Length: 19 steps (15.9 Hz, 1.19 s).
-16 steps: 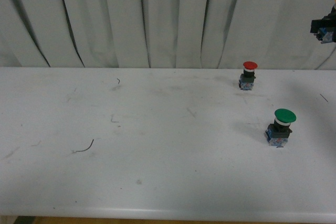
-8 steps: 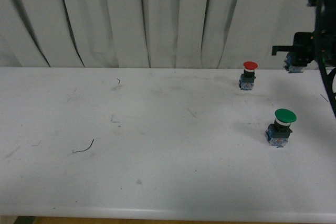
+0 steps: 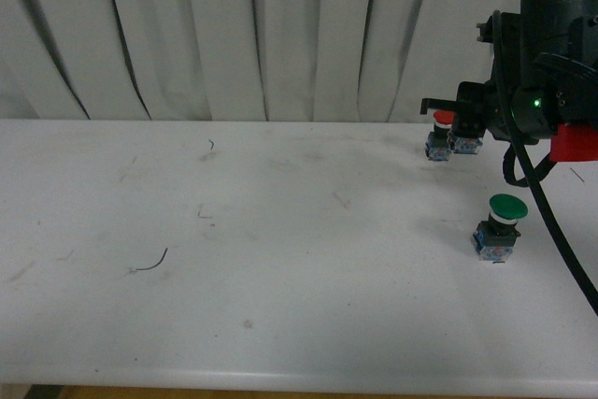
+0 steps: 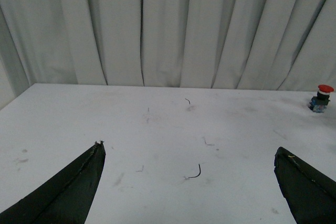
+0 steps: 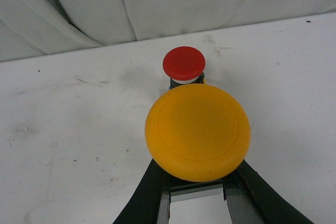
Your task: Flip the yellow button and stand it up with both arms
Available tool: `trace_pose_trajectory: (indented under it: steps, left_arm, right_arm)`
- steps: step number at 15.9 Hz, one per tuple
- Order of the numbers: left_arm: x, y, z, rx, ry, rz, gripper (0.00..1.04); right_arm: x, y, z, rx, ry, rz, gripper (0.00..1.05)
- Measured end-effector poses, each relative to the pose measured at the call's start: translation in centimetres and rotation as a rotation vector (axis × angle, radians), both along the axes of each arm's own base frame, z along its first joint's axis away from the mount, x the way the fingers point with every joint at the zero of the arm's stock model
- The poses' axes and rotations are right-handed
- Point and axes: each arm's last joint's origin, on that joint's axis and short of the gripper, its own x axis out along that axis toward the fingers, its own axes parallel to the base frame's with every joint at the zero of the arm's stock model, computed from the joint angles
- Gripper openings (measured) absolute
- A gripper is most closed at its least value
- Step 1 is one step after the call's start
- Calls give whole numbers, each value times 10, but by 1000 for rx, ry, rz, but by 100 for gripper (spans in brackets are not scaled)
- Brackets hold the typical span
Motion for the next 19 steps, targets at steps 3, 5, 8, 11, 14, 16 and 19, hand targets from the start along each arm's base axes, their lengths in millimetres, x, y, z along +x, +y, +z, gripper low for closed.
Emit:
trace_pose_trajectory:
  steps: [3,5,8,11,14,16,19]
  left_arm:
    - [0,0,0,0,0,0,98]
    - [0,0,0,0,0,0,98]
    - [0,0,0,0,0,0,98]
    - [0,0,0,0,0,0,98]
    - [0,0,0,0,0,0,98]
    - [0,0,0,0,0,0,98]
    - [0,0,0,0,0,0,98]
  right_arm:
    - [3,-7,-15,-4,34,-35,24]
    - [4,-13,-20,-6,44,-48,24]
    - [5,-18,-23,-7,57,-57,24]
    - [6,-17,-31,-6,92,-36,24]
    - [9,-16,-30,-5,105,-19,24]
    - [11,-16,-30,-1,109,-11,24]
    - [12,-12,-40,2,143,7,24]
